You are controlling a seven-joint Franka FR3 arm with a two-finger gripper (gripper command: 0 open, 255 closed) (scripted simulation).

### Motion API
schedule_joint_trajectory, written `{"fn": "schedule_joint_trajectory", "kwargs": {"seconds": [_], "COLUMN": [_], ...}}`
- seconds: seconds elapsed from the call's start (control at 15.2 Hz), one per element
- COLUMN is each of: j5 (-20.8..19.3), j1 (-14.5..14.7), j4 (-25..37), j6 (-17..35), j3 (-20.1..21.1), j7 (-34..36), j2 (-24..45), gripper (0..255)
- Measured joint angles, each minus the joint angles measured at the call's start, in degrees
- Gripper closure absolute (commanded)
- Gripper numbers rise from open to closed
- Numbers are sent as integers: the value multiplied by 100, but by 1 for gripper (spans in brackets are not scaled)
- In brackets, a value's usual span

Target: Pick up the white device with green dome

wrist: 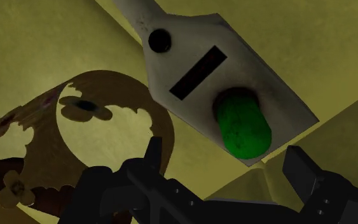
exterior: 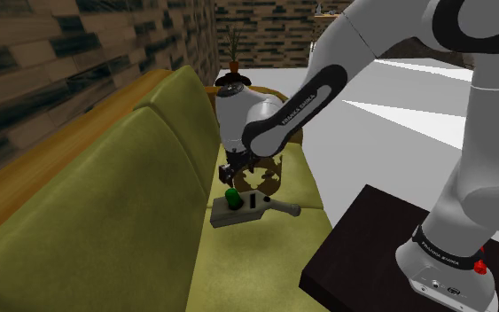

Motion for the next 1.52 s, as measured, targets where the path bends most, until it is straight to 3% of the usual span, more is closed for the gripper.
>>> {"fn": "schedule_joint_trajectory", "kwargs": {"seconds": [0.33,0.86,0.92,1.52], "j5": [-566,-833,-845,-857], "j1": [378,511,521,533], "j4": [968,1153,1160,1173], "j6": [16,333,349,354], "j3": [-278,-459,-466,-473], "j7": [561,804,819,834], "j2": [1106,1637,1662,1685], "gripper": [0,0,255,255]}}
